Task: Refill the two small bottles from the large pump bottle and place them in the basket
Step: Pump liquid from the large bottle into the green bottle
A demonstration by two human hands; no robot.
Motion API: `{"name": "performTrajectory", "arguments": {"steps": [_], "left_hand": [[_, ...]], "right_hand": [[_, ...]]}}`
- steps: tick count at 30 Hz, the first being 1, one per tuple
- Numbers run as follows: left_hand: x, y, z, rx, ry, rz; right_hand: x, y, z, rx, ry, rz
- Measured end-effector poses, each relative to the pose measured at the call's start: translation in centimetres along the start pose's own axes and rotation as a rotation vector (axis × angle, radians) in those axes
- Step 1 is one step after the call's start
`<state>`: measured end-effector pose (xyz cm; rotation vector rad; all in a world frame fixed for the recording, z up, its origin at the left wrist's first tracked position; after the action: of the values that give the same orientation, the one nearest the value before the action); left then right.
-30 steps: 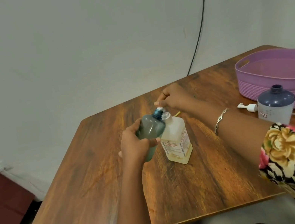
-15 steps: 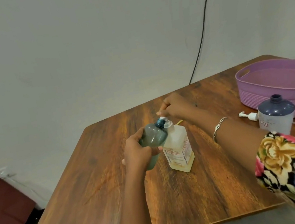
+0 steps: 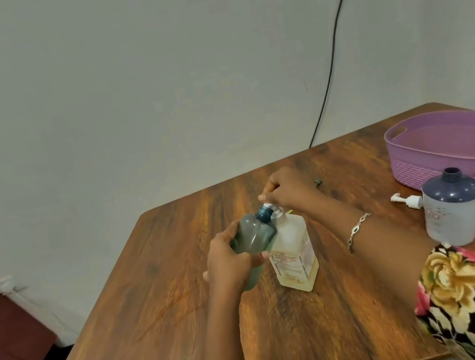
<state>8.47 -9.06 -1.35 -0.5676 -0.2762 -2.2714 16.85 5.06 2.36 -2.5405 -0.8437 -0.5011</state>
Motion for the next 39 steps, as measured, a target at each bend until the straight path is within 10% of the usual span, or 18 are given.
{"name": "performTrajectory", "arguments": {"steps": [39], "left_hand": [[1.0, 0.2, 0.7, -0.010, 0.022, 0.015]], "right_hand": [[0.1, 0.4, -1.2, -0.008, -0.081, 0.014]]}}
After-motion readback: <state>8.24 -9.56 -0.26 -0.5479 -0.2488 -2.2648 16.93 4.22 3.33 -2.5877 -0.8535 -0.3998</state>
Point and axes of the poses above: each hand's wrist, its own y-axis away from the middle knuckle, its own x-axis out of the back of the hand, z = x × y, the point moved 1 cm from there along -y, towards the middle knuckle, and after that the axes turned 9 degrees about x, right-handed, at the moved point
